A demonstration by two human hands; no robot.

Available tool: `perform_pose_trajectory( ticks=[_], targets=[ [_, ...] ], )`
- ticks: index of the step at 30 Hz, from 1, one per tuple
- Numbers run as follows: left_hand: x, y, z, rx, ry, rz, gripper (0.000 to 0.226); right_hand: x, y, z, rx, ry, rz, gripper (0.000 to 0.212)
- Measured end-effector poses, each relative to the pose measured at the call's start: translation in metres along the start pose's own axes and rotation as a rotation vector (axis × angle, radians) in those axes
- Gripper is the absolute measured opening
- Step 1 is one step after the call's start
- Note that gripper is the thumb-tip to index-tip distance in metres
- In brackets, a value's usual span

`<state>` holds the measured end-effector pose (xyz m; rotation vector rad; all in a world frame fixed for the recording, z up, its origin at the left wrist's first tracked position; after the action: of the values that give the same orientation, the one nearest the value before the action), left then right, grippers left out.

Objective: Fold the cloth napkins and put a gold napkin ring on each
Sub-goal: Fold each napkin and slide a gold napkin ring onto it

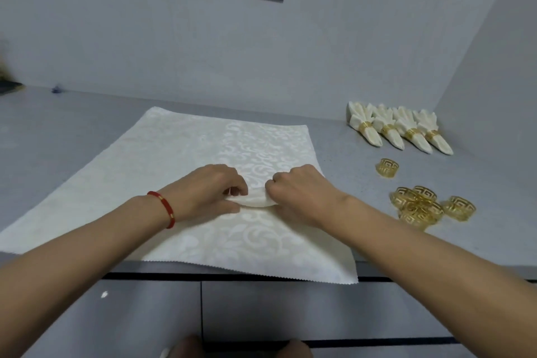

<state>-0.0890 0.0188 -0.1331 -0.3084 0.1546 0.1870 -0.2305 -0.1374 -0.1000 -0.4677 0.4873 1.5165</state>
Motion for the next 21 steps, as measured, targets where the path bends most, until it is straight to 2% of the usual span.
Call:
perform_pose_trajectory(
  ticks=[3, 6, 8, 10, 12, 14, 17, 21],
  targets=[
    [-0.001, 0.003, 0.004, 0.003, 0.104, 0.07, 0.012, -0.011, -0.002, -0.004, 0.064, -0.302, -0.029, 0.014],
    [0.002, -0.006, 0.009, 0.069, 0.138, 0.134, 0.015, -0.041, -0.003, -0.007, 0.227, -0.706, -0.123, 0.038],
    [0.006, -0.018, 0.016, 0.166, 0.162, 0.169, 0.021, -0.056, 0.004, -0.012, 0.266, -0.948, -0.203, 0.052],
    [0.01, -0.029, 0.023, 0.271, 0.181, 0.192, 0.027, -0.061, 0.012, -0.022, 0.228, -1.148, -0.305, 0.051],
    [0.013, -0.038, 0.027, 0.362, 0.213, 0.207, 0.027, -0.056, 0.016, -0.033, 0.167, -1.294, -0.388, 0.04],
    [0.015, -0.043, 0.029, 0.423, 0.26, 0.219, 0.022, -0.048, 0.017, -0.04, 0.13, -1.355, -0.474, 0.042],
    [0.018, -0.046, 0.03, 0.47, 0.333, 0.306, 0.027, -0.041, 0.015, -0.043, 0.133, -1.218, -0.586, 0.058],
    [0.014, -0.051, 0.033, 0.55, 0.41, 0.363, 0.022, -0.041, 0.008, -0.045, 0.191, -1.11, -0.621, 0.056]
  ],
)
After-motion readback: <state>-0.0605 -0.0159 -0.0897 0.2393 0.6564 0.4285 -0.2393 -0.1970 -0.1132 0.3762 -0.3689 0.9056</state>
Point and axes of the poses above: each hand's wrist, its own y-axis away from the middle knuckle, its own z-axis out of the back of the hand, x = y × z, the point moved 1 cm from there along -y, towards the middle knuckle, and after that the axes turned 1 degree about x, right-handed, at the moved point
